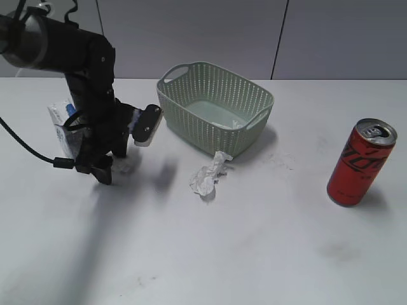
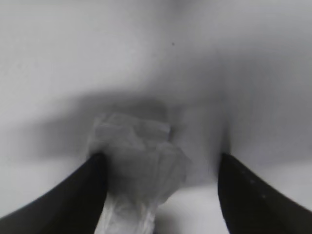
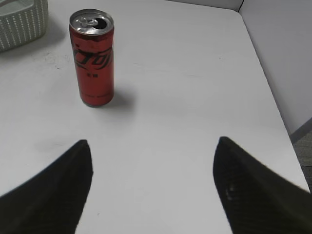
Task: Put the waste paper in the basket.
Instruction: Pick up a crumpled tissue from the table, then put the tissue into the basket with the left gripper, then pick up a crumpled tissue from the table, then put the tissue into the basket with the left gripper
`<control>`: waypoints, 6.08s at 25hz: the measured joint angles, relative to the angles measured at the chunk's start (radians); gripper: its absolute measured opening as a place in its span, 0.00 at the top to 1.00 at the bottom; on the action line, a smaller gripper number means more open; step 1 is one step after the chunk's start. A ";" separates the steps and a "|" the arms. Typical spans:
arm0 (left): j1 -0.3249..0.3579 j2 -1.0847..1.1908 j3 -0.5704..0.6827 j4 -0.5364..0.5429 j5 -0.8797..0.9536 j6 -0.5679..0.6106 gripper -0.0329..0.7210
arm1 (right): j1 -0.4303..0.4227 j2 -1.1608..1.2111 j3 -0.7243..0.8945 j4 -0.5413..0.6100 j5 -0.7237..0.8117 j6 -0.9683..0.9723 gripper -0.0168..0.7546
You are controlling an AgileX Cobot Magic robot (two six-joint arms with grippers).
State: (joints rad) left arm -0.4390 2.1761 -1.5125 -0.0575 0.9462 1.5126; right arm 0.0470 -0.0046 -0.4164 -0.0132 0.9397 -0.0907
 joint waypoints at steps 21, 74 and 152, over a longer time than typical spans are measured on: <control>0.026 0.009 0.000 -0.165 0.004 -0.057 0.95 | 0.000 0.000 0.000 0.000 0.000 0.000 0.22; -0.179 -0.154 -0.179 -0.321 0.244 -1.277 0.20 | 0.000 0.000 0.000 0.000 0.000 0.000 0.22; -0.011 -0.190 -0.550 -0.050 0.094 -1.458 0.15 | 0.000 0.000 0.000 0.000 0.000 0.000 0.22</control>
State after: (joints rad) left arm -0.4505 1.9858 -2.0627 -0.1073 1.0399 0.0548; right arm 0.0470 -0.0046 -0.4164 -0.0132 0.9397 -0.0907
